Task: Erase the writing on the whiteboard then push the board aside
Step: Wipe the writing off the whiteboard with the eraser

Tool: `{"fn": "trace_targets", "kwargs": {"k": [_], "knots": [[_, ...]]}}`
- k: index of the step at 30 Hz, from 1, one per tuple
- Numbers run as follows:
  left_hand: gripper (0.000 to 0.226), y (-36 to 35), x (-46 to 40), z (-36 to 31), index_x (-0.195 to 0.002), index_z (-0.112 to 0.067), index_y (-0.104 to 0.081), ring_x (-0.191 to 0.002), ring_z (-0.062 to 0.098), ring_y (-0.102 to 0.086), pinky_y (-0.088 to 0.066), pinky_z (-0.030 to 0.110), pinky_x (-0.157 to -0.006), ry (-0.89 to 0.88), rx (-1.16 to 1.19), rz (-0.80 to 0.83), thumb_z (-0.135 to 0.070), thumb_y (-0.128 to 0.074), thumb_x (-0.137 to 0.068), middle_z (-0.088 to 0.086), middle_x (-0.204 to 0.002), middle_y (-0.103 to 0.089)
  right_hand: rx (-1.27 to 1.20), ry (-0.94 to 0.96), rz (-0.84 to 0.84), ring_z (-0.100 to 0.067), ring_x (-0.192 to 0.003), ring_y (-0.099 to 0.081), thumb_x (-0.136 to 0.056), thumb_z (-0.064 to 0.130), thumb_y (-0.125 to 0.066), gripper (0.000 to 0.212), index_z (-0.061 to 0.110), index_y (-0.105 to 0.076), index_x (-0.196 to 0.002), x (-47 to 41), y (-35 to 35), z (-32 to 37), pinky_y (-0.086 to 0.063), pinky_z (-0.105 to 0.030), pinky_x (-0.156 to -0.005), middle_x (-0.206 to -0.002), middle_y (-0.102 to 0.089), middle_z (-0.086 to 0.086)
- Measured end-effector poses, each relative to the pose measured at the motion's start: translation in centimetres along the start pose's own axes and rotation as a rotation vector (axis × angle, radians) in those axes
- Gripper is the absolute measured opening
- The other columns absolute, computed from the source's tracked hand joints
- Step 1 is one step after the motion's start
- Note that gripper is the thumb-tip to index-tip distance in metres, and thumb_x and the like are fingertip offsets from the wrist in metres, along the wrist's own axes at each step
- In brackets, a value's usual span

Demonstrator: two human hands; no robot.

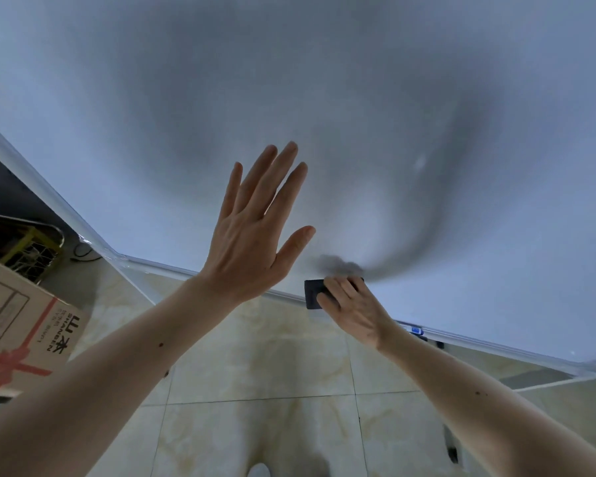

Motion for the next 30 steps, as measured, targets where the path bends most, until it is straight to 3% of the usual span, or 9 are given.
{"fn": "trace_targets", "kwargs": {"k": [8, 17, 22, 26, 29, 30], "knots": [[0.064, 6.4, -3.5, -0.5, -0.152, -0.005, -0.031, -0.152, 0.030, -0.014, -0.012, 0.057, -0.122, -0.065, -0.058, -0.143, -0.037, -0.049, -0.099, 0.014, -0.163, -0.022, 0.041, 0.032, -0.340, -0.029, -0.091, -0.052, -0.089, -0.001, -0.053, 0.014, 0.009, -0.053, -0.099, -5.7, 12.0, -3.2, -0.048, -0.041, -0.081, -0.107, -0.049, -0.014], [0.065, 12.6, -8.4, -1.0, -0.153, -0.005, -0.029, -0.153, 0.029, -0.012, -0.013, 0.057, -0.122, -0.136, -0.110, -0.294, -0.039, -0.045, -0.100, 0.013, -0.163, -0.021, 0.184, 0.012, -0.573, -0.029, -0.098, -0.055, -0.095, 0.002, -0.056, 0.011, 0.009, -0.055, -0.105, -10.1, 23.4, -6.9, -0.050, -0.040, -0.087, -0.116, -0.051, -0.015], [0.066, 15.8, -11.0, -0.6, -0.153, -0.005, -0.027, -0.153, 0.029, -0.011, -0.013, 0.057, -0.122, -0.161, -0.124, -0.359, -0.039, -0.043, -0.099, 0.014, -0.163, -0.020, 0.222, -0.089, -0.644, -0.033, -0.109, -0.055, -0.090, -0.001, -0.062, 0.031, 0.008, -0.052, -0.118, -12.6, 28.6, -10.1, -0.045, -0.044, -0.096, -0.126, -0.048, -0.018], [0.065, 19.4, -13.3, 0.1, -0.152, -0.002, -0.029, -0.152, 0.030, -0.013, -0.014, 0.056, -0.122, -0.199, -0.150, -0.433, -0.038, -0.044, -0.100, 0.015, -0.163, -0.021, 0.061, -0.290, -0.692, -0.039, -0.108, -0.058, -0.095, 0.002, -0.058, 0.025, 0.001, -0.060, -0.121, -15.1, 34.6, -13.6, -0.048, -0.049, -0.092, -0.121, -0.060, -0.024], [0.065, 22.1, -14.9, 0.6, -0.152, -0.001, -0.029, -0.152, 0.030, -0.013, -0.012, 0.053, -0.123, -0.244, -0.183, -0.476, -0.038, -0.046, -0.100, 0.016, -0.163, -0.021, 0.055, -0.322, -0.805, -0.037, -0.081, -0.053, -0.091, -0.001, -0.059, 0.030, -0.005, -0.058, -0.121, -16.2, 39.0, -14.7, -0.045, -0.040, -0.068, -0.103, -0.060, -0.025], [0.066, 23.0, -15.5, 0.7, -0.152, -0.001, -0.028, -0.153, 0.030, -0.012, -0.011, 0.051, -0.124, -0.258, -0.200, -0.486, -0.039, -0.045, -0.100, 0.016, -0.163, -0.020, 0.048, -0.346, -0.842, -0.036, -0.081, -0.053, -0.091, -0.001, -0.060, 0.032, -0.004, -0.056, -0.123, -16.4, 40.1, -15.1, -0.044, -0.038, -0.069, -0.103, -0.060, -0.024]]}}
Point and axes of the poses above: each hand's wrist, its own x-axis away from the middle knuckle, its own y-axis out of the back of the hand, z = x × y, the point moved 8 cm from there along -x, towards the middle knuckle
